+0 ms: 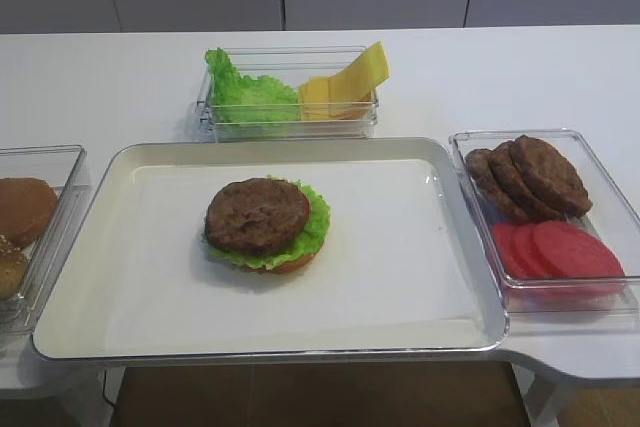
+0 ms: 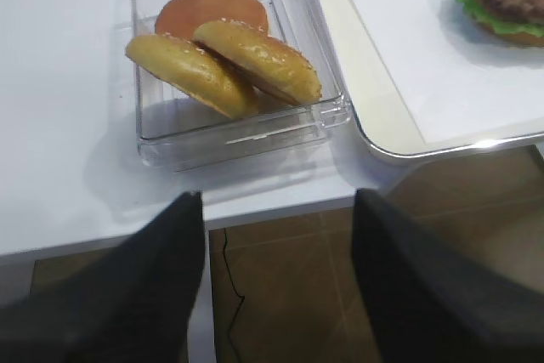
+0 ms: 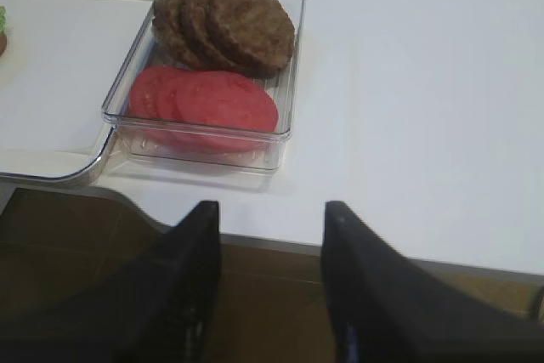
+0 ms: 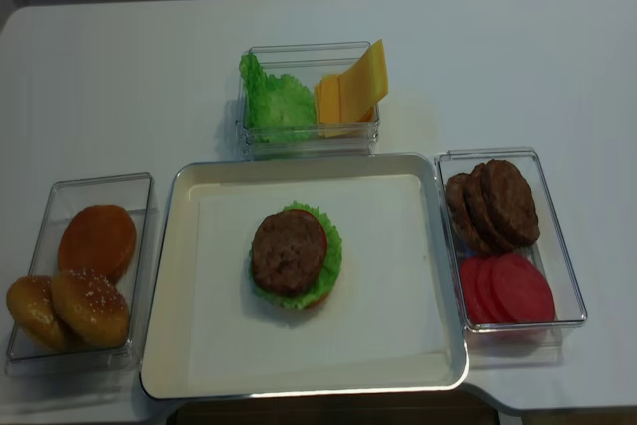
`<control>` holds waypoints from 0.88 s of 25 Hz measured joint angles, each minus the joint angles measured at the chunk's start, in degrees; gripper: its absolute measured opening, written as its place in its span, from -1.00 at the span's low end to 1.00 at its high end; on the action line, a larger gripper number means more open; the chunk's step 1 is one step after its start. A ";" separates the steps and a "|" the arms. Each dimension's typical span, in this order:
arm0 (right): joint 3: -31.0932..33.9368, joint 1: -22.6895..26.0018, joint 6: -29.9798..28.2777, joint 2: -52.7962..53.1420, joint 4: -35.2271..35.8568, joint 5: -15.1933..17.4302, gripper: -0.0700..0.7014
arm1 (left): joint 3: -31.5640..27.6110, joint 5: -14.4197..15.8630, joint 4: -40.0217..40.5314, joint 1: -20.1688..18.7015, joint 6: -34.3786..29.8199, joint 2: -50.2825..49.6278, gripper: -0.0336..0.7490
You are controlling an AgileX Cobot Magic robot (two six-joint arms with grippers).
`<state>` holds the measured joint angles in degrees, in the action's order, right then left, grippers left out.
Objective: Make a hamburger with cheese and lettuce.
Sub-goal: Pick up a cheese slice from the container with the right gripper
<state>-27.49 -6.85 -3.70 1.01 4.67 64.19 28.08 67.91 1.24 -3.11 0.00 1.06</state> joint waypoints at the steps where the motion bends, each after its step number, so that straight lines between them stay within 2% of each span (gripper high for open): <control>1: 0.00 0.00 0.00 0.00 0.00 0.00 0.02 | 0.00 0.00 0.00 0.00 0.00 0.00 0.14; 22: 0.00 0.00 0.00 0.00 0.00 0.00 0.01 | 0.00 0.00 0.00 0.00 0.00 0.00 0.14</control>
<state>-27.49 -6.85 -3.70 1.01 4.67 64.19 28.08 67.91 1.24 -3.11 0.00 1.06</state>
